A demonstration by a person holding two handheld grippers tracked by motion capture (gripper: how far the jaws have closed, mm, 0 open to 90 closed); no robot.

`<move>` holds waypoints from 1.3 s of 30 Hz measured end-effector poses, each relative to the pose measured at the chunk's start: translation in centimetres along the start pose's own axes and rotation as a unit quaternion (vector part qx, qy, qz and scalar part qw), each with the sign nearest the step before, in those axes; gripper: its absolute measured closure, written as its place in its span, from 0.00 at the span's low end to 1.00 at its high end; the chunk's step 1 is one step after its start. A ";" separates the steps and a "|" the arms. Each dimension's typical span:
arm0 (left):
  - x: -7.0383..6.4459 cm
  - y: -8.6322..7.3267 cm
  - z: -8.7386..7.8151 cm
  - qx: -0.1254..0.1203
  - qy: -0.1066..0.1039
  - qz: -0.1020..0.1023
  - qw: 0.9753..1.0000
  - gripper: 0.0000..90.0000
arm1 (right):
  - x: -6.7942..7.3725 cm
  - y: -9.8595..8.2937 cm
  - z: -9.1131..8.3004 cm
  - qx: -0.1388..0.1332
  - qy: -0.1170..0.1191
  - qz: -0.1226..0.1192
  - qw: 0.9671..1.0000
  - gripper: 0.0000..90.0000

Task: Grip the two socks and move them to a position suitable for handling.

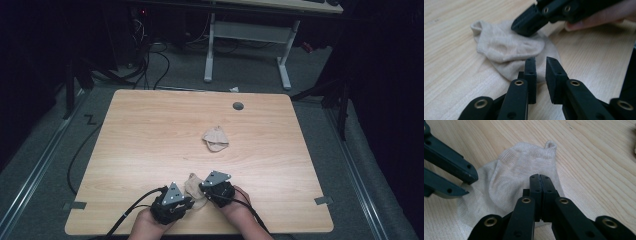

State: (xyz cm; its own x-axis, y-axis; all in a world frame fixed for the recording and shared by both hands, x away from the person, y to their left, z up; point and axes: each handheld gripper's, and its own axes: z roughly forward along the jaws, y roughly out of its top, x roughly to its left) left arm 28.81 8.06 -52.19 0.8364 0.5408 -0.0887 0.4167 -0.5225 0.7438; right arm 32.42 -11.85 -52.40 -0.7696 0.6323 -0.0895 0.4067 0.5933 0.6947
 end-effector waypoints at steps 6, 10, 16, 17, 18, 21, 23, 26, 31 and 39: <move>0.2 -0.3 0.1 0.017 0.010 0.001 1.000 0.89 | 0.1 0.0 -0.3 -0.003 -0.006 -0.006 1.000 0.96; 0.9 -0.6 -0.2 0.017 0.016 -0.005 1.000 0.89 | 0.9 0.4 -1.6 -0.036 -0.001 -0.007 0.999 0.91; 1.7 -0.8 -0.5 0.018 0.018 -0.008 1.000 0.89 | 2.5 0.8 -0.9 -0.033 0.026 -0.029 0.999 0.81; 1.8 -0.8 -0.5 0.018 0.019 -0.008 1.000 0.89 | 2.6 0.8 -0.7 -0.030 0.029 -0.032 0.999 0.79; 1.8 -0.8 -0.5 0.018 0.019 -0.008 1.000 0.89 | 2.6 0.8 -0.7 -0.030 0.029 -0.032 0.999 0.79; 2.3 -0.8 -0.7 0.021 0.027 -0.008 0.999 0.89 | 2.8 0.7 -0.3 -0.018 0.035 -0.034 0.999 0.74; 2.5 -0.8 -0.7 0.020 0.029 -0.011 0.999 0.89 | 2.9 0.7 -0.4 -0.018 0.031 -0.039 0.999 0.72; 2.6 -0.8 -0.7 0.019 0.030 -0.013 0.999 0.89 | 2.9 0.6 -0.2 -0.014 0.029 -0.037 0.999 0.72; 2.7 -0.8 -0.7 0.019 0.033 -0.012 0.999 0.89 | 2.7 0.6 -0.2 -0.014 0.030 -0.039 0.999 0.96; 3.7 -1.0 -1.0 0.007 0.060 -0.035 0.998 0.88 | 0.8 0.3 -2.4 -0.057 -0.006 0.011 0.998 0.96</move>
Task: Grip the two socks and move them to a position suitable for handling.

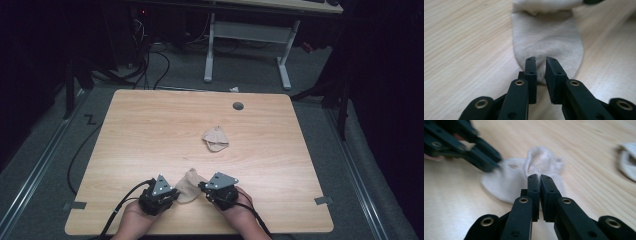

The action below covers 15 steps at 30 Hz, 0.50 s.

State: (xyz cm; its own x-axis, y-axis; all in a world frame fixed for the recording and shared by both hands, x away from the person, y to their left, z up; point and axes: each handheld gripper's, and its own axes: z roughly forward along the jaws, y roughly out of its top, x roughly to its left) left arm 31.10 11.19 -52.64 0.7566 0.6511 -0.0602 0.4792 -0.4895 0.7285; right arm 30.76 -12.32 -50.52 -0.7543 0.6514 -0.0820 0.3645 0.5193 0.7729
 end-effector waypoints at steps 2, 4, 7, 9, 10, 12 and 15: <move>0.4 0.0 0.0 -0.005 0.006 -0.012 1.000 0.88 | -1.1 -0.5 -0.5 -0.002 -0.016 0.022 1.000 0.96; 1.2 0.0 -0.3 0.013 0.015 0.015 1.000 0.87 | -2.1 -0.9 -0.9 -0.005 -0.026 0.042 0.999 0.96; 1.6 0.1 -0.3 0.013 0.022 0.017 1.000 0.85 | -3.4 -1.5 -1.3 -0.010 -0.025 0.076 0.997 0.96; 1.6 0.1 -0.2 0.013 0.024 0.017 0.999 0.85 | -3.7 -1.7 -1.3 -0.008 -0.027 0.082 0.996 0.96; 1.7 0.1 -0.2 0.010 0.029 0.019 0.999 0.85 | -4.2 -2.1 -1.3 0.002 -0.032 0.092 0.995 0.96; 1.8 0.2 -0.1 0.010 0.036 0.023 0.999 0.83 | -4.6 -2.5 -1.1 0.013 -0.044 0.097 0.994 0.94; 2.1 0.4 -0.4 0.001 0.047 0.015 0.999 0.80 | -5.1 -2.6 -1.3 0.009 -0.066 0.104 0.992 0.87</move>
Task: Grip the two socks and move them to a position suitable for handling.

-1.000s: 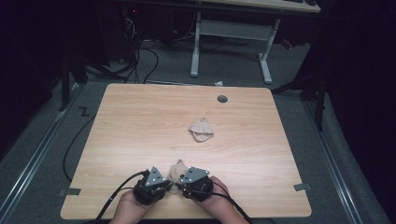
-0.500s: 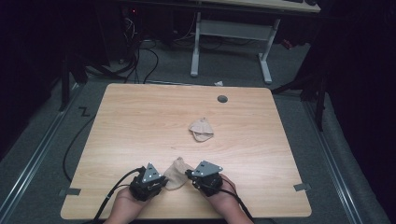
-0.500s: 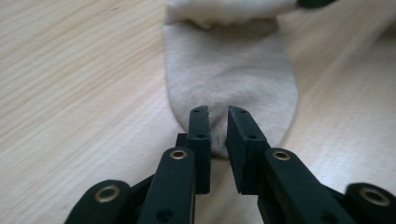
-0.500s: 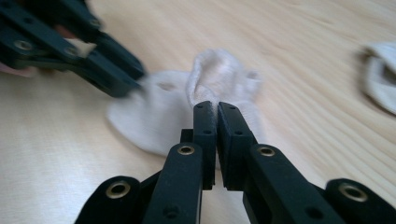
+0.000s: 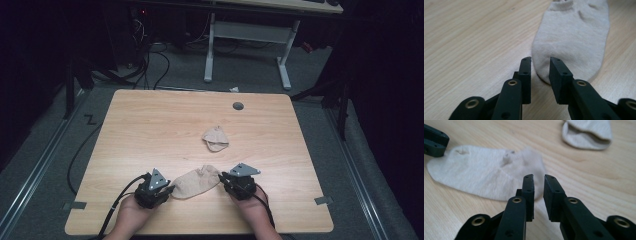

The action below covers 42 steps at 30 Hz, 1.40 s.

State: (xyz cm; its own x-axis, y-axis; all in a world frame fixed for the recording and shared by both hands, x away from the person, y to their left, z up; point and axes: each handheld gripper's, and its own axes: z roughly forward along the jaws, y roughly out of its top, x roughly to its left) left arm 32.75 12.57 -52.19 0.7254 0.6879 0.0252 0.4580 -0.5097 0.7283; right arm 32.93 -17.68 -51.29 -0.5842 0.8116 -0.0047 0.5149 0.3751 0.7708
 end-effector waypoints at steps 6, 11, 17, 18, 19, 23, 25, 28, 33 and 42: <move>-0.6 0.5 -1.0 -0.025 -0.049 -0.032 0.998 0.86 | 0.7 1.5 0.7 -0.016 0.001 -0.031 0.999 0.99; -0.9 0.3 0.3 0.010 -0.021 -0.008 1.000 0.88 | 0.7 2.0 3.5 0.028 -0.006 -0.049 0.998 1.00; -0.7 0.1 0.4 0.015 -0.032 -0.013 0.999 0.84 | 1.1 0.6 2.6 0.047 0.008 -0.054 0.997 1.00; -1.0 0.0 0.2 0.016 -0.037 -0.007 0.999 0.84 | 1.2 0.3 2.3 0.046 0.013 -0.054 0.997 1.00; -1.3 0.0 0.1 0.019 -0.040 -0.001 0.999 0.83 | 1.5 -0.3 1.6 0.048 0.023 -0.052 0.997 0.99; -2.2 -0.1 -0.5 0.000 -0.048 -0.011 0.999 0.76 | 2.1 -1.6 -0.6 0.039 0.050 -0.039 0.997 0.95; -1.1 0.3 -1.7 -0.013 -0.042 -0.006 0.999 0.73 | 1.9 -1.3 -1.5 0.011 0.048 -0.026 0.998 0.95; 1.0 0.3 -2.9 -0.042 -0.026 -0.038 0.998 0.69 | 0.7 0.2 -1.9 -0.018 0.020 -0.021 0.999 0.94; 3.9 -0.6 -3.5 -0.051 0.002 -0.075 0.996 0.62 | -3.2 3.7 0.8 -0.016 -0.027 0.023 0.999 0.86; 5.2 -1.4 -3.0 -0.033 0.025 -0.074 0.996 0.59 | -6.5 9.2 7.4 0.028 -0.071 0.027 0.997 0.98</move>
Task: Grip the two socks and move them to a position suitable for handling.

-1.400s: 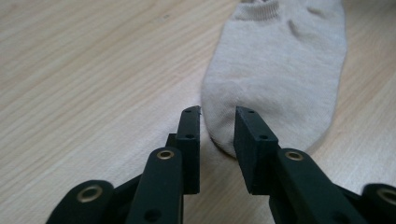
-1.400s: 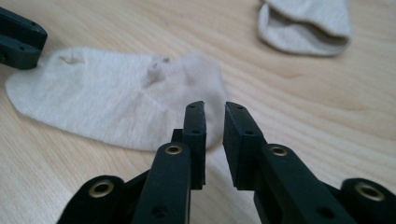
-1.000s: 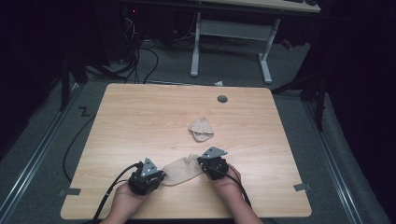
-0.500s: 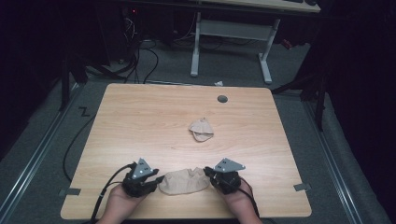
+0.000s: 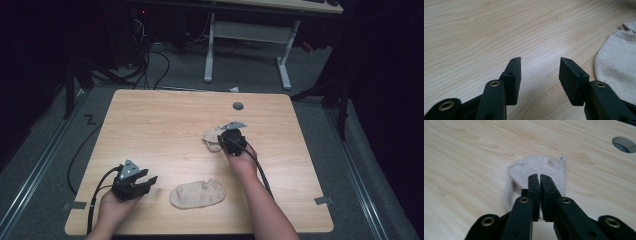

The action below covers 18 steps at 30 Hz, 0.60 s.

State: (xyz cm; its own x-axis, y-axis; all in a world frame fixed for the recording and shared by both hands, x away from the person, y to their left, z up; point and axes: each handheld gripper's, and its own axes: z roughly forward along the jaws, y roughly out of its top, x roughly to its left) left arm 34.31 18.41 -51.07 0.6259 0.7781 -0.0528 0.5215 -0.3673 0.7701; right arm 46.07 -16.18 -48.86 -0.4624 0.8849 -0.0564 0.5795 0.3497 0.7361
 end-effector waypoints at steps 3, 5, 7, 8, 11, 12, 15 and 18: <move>0.0 0.0 -0.2 -0.001 -0.001 0.003 1.000 0.58 | -0.5 1.3 2.2 0.025 -0.012 0.000 1.000 0.98; 0.1 -0.1 -0.3 -0.004 -0.003 0.001 1.000 0.58 | -1.0 1.7 3.2 0.038 -0.019 0.004 0.999 0.98; 0.2 -0.1 -0.4 -0.006 -0.005 0.001 1.000 0.58 | -1.4 1.7 4.0 0.053 -0.021 0.004 0.998 0.98; 0.2 -0.1 -0.4 -0.008 -0.006 -0.003 1.000 0.58 | -1.4 1.6 4.2 0.059 -0.021 0.002 0.998 0.98; 0.2 -0.1 -0.4 -0.008 -0.007 -0.003 1.000 0.58 | -0.9 0.4 4.4 0.076 -0.019 -0.018 0.997 0.98; 0.2 -0.1 -0.4 -0.006 -0.008 -0.003 1.000 0.58 | -0.7 -0.1 4.1 0.070 -0.018 -0.018 0.997 0.98; 0.0 -0.1 -0.3 -0.005 -0.012 -0.002 1.000 0.58 | -0.2 -1.5 2.8 0.058 -0.003 -0.019 0.998 0.98; -0.3 -0.1 -0.2 -0.001 -0.015 0.003 1.000 0.58 | 0.6 -3.1 1.1 0.052 0.000 -0.022 0.998 0.98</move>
State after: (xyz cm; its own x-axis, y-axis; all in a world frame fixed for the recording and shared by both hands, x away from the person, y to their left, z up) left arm 33.97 18.28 -51.03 0.6456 0.7607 -0.0678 0.5170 -0.3700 0.7719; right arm 44.71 -16.39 -51.92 -0.4891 0.8679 -0.0869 0.6255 0.4185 0.6585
